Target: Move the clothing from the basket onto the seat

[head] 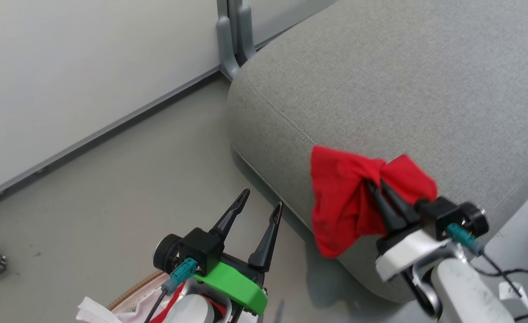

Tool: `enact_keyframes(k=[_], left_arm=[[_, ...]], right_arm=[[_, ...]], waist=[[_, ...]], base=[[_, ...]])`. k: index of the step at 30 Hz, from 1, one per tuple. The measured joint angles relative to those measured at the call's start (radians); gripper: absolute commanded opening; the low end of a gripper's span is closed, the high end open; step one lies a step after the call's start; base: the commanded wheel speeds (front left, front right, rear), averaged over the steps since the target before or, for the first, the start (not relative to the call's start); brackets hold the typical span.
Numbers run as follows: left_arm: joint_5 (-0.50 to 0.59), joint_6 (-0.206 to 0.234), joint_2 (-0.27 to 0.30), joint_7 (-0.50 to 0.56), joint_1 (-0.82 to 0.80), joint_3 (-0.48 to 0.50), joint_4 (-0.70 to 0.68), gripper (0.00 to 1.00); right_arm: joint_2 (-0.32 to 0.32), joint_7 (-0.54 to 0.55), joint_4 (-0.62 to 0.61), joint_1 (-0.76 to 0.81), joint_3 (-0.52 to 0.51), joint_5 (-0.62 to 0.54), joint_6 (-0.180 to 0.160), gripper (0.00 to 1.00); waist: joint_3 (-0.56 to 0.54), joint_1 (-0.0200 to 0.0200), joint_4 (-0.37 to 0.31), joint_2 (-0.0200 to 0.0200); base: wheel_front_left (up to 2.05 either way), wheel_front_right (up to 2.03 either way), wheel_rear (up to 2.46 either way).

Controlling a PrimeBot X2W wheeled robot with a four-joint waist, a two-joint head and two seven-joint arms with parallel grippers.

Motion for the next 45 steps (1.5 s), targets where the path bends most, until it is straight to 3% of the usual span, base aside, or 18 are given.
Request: enact_keyframes(k=[8, 16, 24, 25, 26, 27, 33, 38, 45], left_arm=[[0.039, 0.000, 0.008, 0.000, -0.002, 0.022, 0.006, 1.00], [0.053, 0.000, 0.044, 0.000, -0.072, 0.011, 0.005, 1.00], [0.056, 0.000, 0.078, 0.000, -0.145, 0.001, 0.003, 1.00], [0.056, 0.000, 0.080, 0.000, -0.149, 0.001, 0.004, 1.00], [0.056, 0.000, 0.081, 0.000, -0.151, 0.002, 0.006, 1.00], [0.051, 0.000, 0.081, 0.000, -0.152, 0.002, 0.012, 1.00], [0.043, 0.000, 0.076, 0.000, -0.154, 0.036, 0.012, 1.00], [0.052, 0.000, 0.068, 0.000, -0.150, 0.077, 0.007, 1.00], [0.074, 0.000, 0.055, 0.000, -0.112, 0.153, 0.005, 1.00]], right_arm=[[-0.108, 0.000, 0.051, -0.216, -0.046, -0.025, 0.000, 0.00], [-0.258, 0.000, 0.156, -0.451, -0.157, -0.069, 0.000, 0.00], [-0.311, 0.000, 0.312, -0.630, -0.256, -0.152, 0.000, 0.00], [-0.312, -0.001, 0.346, -0.644, -0.275, -0.161, 0.000, 0.33], [-0.308, -0.001, 0.383, -0.654, -0.296, -0.166, 0.000, 0.94], [-0.304, 0.000, 0.400, -0.658, -0.311, -0.172, 0.000, 1.00], [-0.249, -0.001, 0.374, -0.634, -0.399, -0.188, 0.000, 1.00], [-0.211, -0.002, 0.318, -0.555, -0.451, -0.168, 0.000, 1.00], [-0.180, -0.001, 0.258, -0.472, -0.395, -0.155, 0.000, 1.00]], waist=[[0.087, 0.0000, -0.008, 0.0000], [0.194, 0.0000, 0.042, 0.0001], [0.307, 0.0001, 0.111, 0.0000], [0.319, 0.0001, 0.122, 0.0000], [0.329, 0.0001, 0.133, 0.0001], [0.336, 0.0002, 0.143, 0.0001], [0.362, 0.0002, 0.203, 0.0000], [0.341, 0.0001, 0.215, 0.0000], [0.277, 0.0001, 0.206, 0.0000]], base=[[0.00, 0.00, 0.00], [0.00, 0.00, 0.00], [0.00, 0.00, 0.00], [0.00, 0.00, 0.00], [0.00, 0.00, 0.00], [0.00, 0.00, 0.00], [0.00, 0.00, 0.00], [0.00, 0.00, 0.00], [0.00, 0.00, 0.00]])
